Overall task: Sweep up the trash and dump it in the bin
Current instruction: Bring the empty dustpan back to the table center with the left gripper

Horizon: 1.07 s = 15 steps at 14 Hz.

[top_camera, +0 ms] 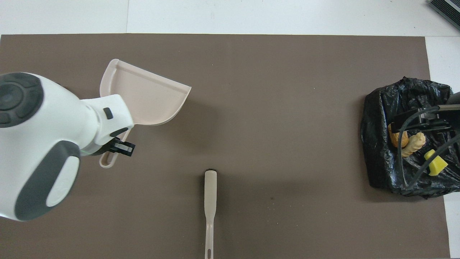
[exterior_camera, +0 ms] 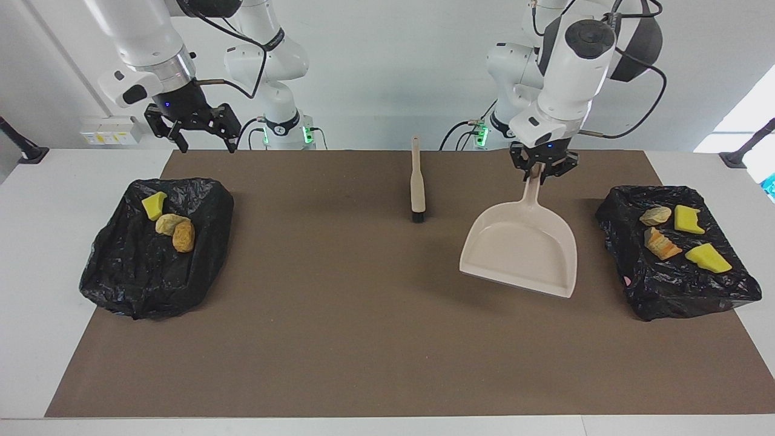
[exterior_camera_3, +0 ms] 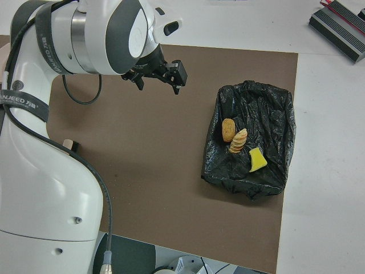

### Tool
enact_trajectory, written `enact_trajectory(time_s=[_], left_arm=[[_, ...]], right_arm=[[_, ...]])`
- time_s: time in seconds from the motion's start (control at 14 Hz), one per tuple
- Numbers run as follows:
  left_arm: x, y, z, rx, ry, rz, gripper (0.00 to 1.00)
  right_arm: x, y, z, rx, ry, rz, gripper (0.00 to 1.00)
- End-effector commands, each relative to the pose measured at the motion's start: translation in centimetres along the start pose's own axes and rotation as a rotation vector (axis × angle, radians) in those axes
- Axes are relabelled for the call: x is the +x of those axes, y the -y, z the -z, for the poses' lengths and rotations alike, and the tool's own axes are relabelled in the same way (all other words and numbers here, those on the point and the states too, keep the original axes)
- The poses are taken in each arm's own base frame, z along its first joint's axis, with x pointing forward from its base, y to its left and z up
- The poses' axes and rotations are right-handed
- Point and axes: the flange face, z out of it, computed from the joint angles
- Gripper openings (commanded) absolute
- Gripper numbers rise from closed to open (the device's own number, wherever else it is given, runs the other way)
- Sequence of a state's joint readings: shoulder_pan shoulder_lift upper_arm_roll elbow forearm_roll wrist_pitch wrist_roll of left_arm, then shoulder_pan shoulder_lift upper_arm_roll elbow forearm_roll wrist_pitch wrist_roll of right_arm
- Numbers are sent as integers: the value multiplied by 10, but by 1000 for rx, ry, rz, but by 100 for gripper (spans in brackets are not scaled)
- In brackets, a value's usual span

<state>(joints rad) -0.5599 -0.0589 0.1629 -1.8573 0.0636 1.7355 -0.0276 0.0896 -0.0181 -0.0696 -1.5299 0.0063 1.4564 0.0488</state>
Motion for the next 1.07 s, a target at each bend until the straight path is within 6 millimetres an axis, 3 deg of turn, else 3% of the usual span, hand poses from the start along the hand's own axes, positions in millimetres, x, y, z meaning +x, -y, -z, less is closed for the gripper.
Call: enact_trajectory(time_s=[0.0, 0.21, 0.36, 0.57, 0.71, 1.0], left_arm=[[29, -55, -40, -15, -33, 84, 0], [67, -111, -102, -62, -72, 71, 0], [75, -118, -112, -99, -83, 88, 0], [76, -118, -114, -118, -84, 101, 0], [79, -124, -127, -136, -71, 119, 0], [77, -147, -130, -144, -89, 190, 0]], right_arm=[[-16, -3, -2, -8, 41, -29, 100], [-24, 0, -7, -6, 56, -60, 100], [-23, -6, -6, 3, 48, -70, 100], [-18, -2, -5, 1, 28, -62, 100], [-17, 0, -4, -3, 24, -56, 100], [-2, -3, 2, 3, -89, -54, 100]])
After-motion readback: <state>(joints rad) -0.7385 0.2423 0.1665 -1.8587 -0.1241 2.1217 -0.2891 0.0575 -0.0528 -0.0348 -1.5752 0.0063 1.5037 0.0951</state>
